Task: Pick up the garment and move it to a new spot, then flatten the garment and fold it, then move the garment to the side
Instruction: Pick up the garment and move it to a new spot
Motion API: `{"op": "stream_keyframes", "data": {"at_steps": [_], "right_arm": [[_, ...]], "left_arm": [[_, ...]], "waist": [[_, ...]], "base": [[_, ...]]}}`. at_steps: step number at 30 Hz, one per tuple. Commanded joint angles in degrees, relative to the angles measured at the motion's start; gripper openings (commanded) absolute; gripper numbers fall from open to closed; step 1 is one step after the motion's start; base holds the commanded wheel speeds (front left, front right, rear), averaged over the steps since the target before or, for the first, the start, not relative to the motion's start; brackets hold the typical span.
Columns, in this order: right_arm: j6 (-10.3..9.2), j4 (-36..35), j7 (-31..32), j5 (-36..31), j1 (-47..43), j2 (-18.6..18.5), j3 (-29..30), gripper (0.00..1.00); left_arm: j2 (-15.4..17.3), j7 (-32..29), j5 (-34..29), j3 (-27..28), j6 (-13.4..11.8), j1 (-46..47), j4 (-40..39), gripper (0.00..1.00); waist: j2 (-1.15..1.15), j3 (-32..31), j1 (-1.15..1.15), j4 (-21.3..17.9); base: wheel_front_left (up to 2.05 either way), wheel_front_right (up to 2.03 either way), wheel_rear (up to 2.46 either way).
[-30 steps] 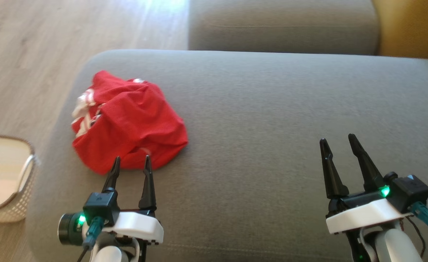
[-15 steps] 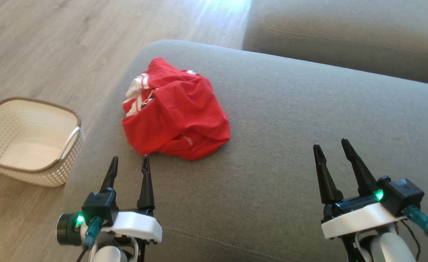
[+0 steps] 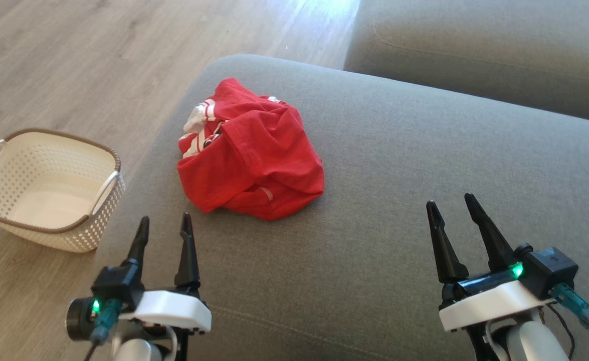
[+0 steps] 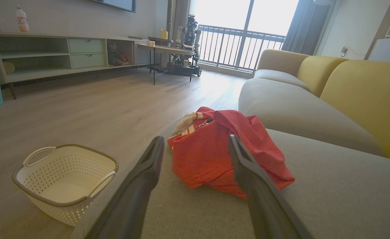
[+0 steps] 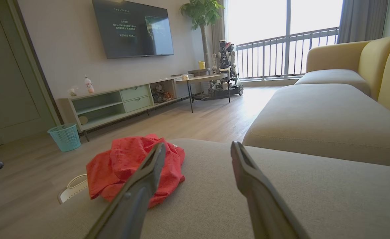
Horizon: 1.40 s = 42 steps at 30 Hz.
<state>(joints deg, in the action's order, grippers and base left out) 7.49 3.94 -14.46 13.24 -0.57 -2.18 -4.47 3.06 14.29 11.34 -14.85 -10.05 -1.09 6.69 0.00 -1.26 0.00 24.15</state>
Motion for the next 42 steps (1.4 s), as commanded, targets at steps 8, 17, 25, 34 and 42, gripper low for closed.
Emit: {"op": "stream_keyframes", "data": {"at_steps": [8, 17, 25, 34, 42], "right_arm": [[0.0, -2.4, -0.5, -2.2, 3.8, -0.7, -2.0, 1.0], [0.0, -3.2, -0.5, -4.1, 7.5, -0.7, -2.4, 1.0], [0.0, -4.6, -0.5, -5.7, 10.8, -0.7, -3.5, 1.0], [0.0, -5.3, -0.5, -6.1, 12.3, -0.7, -4.9, 1.0], [0.0, -5.3, -0.5, -6.1, 13.0, -0.7, -5.3, 1.0]], "left_arm": [[0.0, 0.7, 0.8, 6.5, 3.5, 5.4, -2.3, 1.0], [4.7, -1.6, 5.4, 11.2, 10.0, 17.5, 7.7, 1.0], [12.3, -13.6, 10.1, 13.6, 14.6, 33.4, 20.0, 1.0], [17.5, -24.3, 12.0, 13.0, 15.9, 44.8, 30.9, 1.0], [19.6, -26.3, 10.6, 9.9, 16.7, 48.6, 40.4, 1.0]], "waist": [[0.0, 4.8, 0.0, -4.7], [0.0, 11.7, 0.0, -11.1], [0.0, 18.7, 0.0, -17.6], [0.0, 23.0, 0.0, -20.6], [0.0, 23.7, 0.0, -21.9]], "base": [[0.0, 0.0, 0.0], [0.0, 0.0, 0.0], [0.0, 0.0, 0.0], [0.0, 0.0, 0.0], [0.0, 0.0, 0.0]]}}
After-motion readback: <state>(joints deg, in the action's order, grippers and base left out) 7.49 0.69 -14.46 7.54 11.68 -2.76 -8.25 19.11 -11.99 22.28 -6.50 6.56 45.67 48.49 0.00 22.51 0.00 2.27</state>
